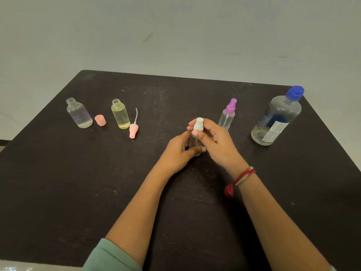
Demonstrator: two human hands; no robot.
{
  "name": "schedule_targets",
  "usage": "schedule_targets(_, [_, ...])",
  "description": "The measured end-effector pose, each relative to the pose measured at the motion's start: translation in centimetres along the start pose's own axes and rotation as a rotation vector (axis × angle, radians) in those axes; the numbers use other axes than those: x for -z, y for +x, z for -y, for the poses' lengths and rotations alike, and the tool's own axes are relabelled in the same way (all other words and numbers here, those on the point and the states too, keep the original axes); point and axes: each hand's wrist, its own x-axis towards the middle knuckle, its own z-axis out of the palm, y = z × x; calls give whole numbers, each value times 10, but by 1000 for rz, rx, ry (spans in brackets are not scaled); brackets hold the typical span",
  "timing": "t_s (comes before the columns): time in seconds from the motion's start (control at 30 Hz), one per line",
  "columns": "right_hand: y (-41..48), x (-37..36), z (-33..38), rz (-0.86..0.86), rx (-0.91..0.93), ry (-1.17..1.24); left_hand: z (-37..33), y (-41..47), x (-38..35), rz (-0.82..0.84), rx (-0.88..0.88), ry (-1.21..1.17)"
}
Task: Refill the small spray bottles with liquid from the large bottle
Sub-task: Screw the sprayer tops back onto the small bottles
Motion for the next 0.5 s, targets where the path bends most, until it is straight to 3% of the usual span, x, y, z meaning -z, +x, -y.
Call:
schedule_targets(0.1, [-5, -18, -2, -261, 25, -19, -2, -4, -16, -163, 8, 36])
schedule_targets(0.2, [-6, -25, 1, -356, 18, -13, -3, -5, -20, -184, 4, 58])
schedule_targets(0.27, [-6, -15, 2, -220, -14, -9, -3, -3, -13, -114, -4, 63])
schedule_targets(0.4, [1, 15, 0, 221, -82, 7, 3, 0, 10, 125, 12, -21])
schedule_targets(0.5, [1, 13, -3, 131, -21, -40, 0, -1, 6, 102, 28, -33])
